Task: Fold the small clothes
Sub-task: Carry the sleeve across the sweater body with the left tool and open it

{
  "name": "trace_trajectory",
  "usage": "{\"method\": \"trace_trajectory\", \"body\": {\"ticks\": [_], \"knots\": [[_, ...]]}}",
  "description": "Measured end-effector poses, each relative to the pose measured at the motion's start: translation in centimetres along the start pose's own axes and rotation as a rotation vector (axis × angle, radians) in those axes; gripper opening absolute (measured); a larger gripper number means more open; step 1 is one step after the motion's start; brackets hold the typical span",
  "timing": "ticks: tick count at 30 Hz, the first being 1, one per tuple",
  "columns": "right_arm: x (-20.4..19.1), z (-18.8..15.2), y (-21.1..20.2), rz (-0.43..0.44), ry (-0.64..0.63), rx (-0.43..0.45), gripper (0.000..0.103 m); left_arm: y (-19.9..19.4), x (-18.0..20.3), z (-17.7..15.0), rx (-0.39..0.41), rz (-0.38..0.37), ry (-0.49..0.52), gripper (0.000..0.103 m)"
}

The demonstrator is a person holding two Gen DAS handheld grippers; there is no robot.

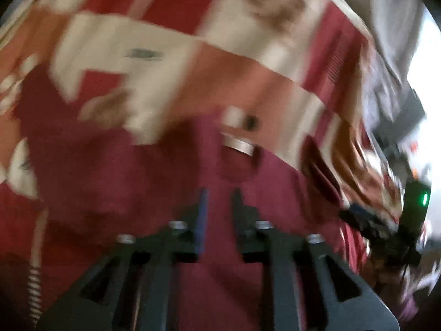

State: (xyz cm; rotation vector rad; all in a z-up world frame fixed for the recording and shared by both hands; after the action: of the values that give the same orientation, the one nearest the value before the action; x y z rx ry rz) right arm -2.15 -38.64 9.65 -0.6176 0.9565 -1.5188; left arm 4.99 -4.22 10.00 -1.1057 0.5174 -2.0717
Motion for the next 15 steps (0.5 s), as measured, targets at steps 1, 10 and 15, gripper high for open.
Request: {"method": "trace_trajectory", "body": {"ticks": [1, 10, 15], "knots": [[-0.7, -0.1, 0.5, 0.020, -0.003, -0.013, 0.103, -1.2, -2.0, 0.4, 0.031, 0.022, -0.034, 0.070], [-5.2, -1.5, 4.3, 0.064, -0.082, -0.102, 0.103, -4.6, -23.8, 7.1, 0.281, 0.239, -0.391, 0.082], [-5.9, -1.6, 5.3, 0.047, -0.102, -0.116, 0.103, -2.0, -28.6, 8.9, 0.280, 0.202, -0.478, 0.081]]}}
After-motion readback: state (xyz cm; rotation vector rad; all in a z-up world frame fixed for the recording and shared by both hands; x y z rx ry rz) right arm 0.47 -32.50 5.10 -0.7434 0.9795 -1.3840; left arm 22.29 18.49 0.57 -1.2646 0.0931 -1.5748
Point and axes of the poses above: each gripper's, at about its wrist camera, not at the fingertips, and y roughly the way its jaws point, x to its right, z to its top, the point moved 1 cm from there along y, roughly the way its jaws point, and after that the axes turned 10 degrees about -z, right-handed, at the moved point
